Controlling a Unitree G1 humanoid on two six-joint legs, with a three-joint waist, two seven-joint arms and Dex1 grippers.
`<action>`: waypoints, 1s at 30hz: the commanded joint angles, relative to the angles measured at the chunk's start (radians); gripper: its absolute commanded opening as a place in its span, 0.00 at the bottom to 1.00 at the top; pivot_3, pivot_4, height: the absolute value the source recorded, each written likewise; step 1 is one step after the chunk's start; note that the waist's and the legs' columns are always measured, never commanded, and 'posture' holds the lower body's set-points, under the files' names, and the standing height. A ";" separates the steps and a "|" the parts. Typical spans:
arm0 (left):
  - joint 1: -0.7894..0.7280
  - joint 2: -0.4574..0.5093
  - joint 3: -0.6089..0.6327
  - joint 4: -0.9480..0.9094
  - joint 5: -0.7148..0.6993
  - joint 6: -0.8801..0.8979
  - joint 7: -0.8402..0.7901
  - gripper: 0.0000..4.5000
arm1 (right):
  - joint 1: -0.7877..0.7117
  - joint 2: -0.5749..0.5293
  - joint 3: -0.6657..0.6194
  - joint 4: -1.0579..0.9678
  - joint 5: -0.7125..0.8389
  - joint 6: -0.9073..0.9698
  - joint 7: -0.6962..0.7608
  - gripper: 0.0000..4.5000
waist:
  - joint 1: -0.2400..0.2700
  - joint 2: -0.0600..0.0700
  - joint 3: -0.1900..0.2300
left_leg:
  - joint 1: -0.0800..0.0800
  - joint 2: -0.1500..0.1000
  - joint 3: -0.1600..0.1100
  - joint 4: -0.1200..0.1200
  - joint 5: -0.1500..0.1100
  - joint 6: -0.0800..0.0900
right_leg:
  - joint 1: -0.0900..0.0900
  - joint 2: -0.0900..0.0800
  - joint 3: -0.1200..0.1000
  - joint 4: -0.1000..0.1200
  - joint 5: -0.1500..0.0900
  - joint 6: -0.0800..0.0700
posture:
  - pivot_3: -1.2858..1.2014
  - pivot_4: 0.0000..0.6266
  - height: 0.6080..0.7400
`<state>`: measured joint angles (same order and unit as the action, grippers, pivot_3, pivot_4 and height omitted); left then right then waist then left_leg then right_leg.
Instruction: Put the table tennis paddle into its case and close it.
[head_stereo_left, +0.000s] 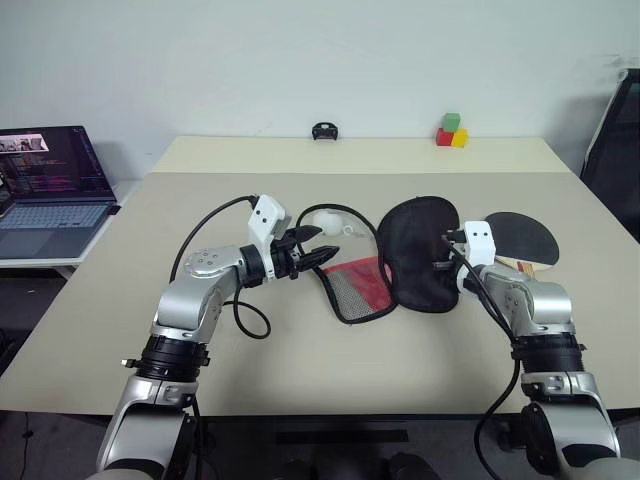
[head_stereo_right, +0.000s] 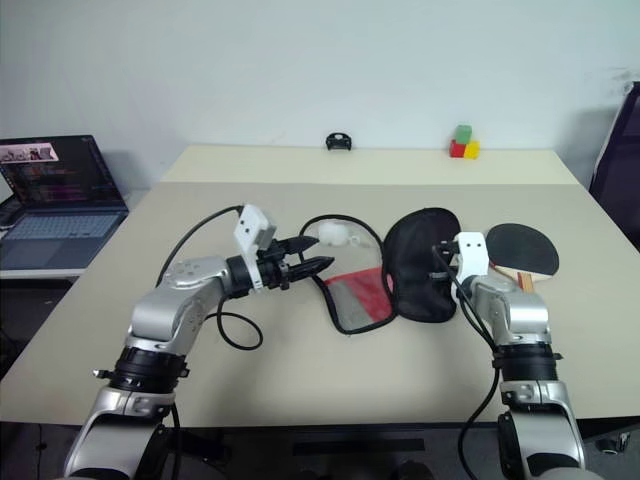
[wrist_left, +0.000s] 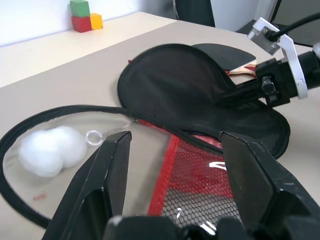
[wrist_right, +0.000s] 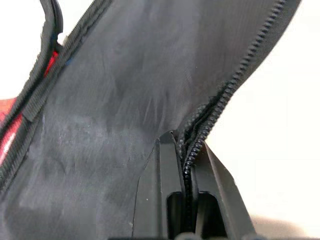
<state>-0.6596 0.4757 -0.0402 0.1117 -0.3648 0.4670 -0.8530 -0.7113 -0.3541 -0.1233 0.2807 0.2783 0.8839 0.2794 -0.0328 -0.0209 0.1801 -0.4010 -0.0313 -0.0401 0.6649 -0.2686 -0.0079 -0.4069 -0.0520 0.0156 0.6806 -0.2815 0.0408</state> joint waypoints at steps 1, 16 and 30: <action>-0.011 -0.001 0.016 -0.027 0.002 -0.020 0.004 0.68 | -0.053 -0.019 0.017 0.039 -0.020 -0.058 0.037 0.00 | 0.000 0.000 0.000 | 0.000 0.000 0.000 0.000 0.000 0.000 | 0.000 0.000 0.000 0.000 0.000 0.000 | 0.52 0.24 1.00; -0.005 0.001 0.012 -0.036 0.001 -0.017 0.010 0.68 | -0.111 -0.047 0.043 0.143 -0.070 -0.119 0.095 0.42 | 0.000 0.000 0.000 | 0.000 0.000 0.000 0.000 0.000 0.000 | 0.000 0.000 0.000 0.000 0.000 0.000 | 0.52 0.24 1.00; -0.020 -0.020 0.008 -0.016 0.012 -0.029 0.003 0.68 | -0.125 -0.165 0.007 0.077 -0.110 -0.202 0.132 0.42 | 0.001 0.000 0.000 | 0.000 0.000 0.000 0.000 0.000 0.000 | 0.000 0.000 0.000 0.000 0.000 0.000 | 0.52 0.24 1.00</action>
<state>-0.6572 0.4562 -0.0401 0.1117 -0.3528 0.4620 -0.8441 -0.8241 -0.4960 -0.0912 0.4209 0.1492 0.6741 0.3973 -0.0319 -0.0209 0.1801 -0.4012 -0.0311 -0.0396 0.6650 -0.2683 -0.0083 -0.4070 -0.0522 0.0161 0.6804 -0.2815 0.0408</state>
